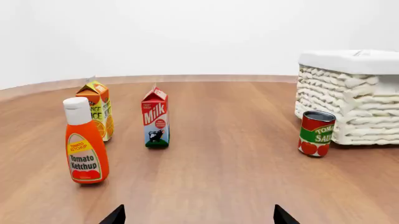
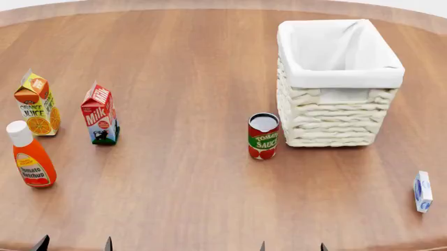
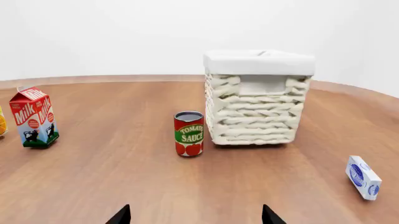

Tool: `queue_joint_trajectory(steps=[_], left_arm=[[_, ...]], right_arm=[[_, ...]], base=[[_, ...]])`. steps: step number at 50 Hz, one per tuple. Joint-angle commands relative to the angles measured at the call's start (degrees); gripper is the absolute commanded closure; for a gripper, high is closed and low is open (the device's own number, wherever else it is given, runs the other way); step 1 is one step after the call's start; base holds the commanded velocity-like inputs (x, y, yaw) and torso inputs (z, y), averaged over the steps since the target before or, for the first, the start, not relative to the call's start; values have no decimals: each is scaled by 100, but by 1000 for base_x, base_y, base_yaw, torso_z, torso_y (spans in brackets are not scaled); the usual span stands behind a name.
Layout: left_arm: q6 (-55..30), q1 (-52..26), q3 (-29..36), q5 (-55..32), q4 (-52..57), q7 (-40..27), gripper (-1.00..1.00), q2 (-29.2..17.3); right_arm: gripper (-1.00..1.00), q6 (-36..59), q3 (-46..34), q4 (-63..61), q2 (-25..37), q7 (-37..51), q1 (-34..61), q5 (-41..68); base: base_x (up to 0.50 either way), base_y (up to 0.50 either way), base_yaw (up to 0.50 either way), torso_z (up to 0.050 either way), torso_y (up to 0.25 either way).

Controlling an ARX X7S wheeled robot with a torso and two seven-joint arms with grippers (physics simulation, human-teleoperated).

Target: Pick the milk and place it in the basket.

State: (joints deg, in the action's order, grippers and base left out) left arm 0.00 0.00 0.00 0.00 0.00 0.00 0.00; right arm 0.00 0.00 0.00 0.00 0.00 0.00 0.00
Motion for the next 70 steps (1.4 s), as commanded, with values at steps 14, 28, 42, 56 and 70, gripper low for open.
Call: queue_joint_trajectory(steps=[14, 28, 42, 56, 70], left_arm=[[-45, -136, 276, -291, -153, -353, -100, -301], [89, -144, 437, -320, -264, -511, -100, -425], [168, -139, 541, -368, -319, -637, -100, -523], [-2277, -665, 608, -896, 1906, -726, -100, -737], [-6196, -3770, 52, -2050, 3448, -1152, -100, -568]], right_arm=[[-100, 50, -376, 50, 263, 515, 85, 298], [-100, 136, -641, 91, 394, 634, 161, 311], [-100, 102, -771, 121, 459, 826, 204, 302], [-100, 2720, -757, -2233, 763, 830, 710, 857], [-100, 6674, -240, -3780, 1114, 766, 3646, 1968]], base=[[0, 272, 0, 0, 0], [0, 500, 0, 0, 0], [0, 321, 0, 0, 0], [0, 0, 0, 0, 0], [0, 0, 0, 0, 0]])
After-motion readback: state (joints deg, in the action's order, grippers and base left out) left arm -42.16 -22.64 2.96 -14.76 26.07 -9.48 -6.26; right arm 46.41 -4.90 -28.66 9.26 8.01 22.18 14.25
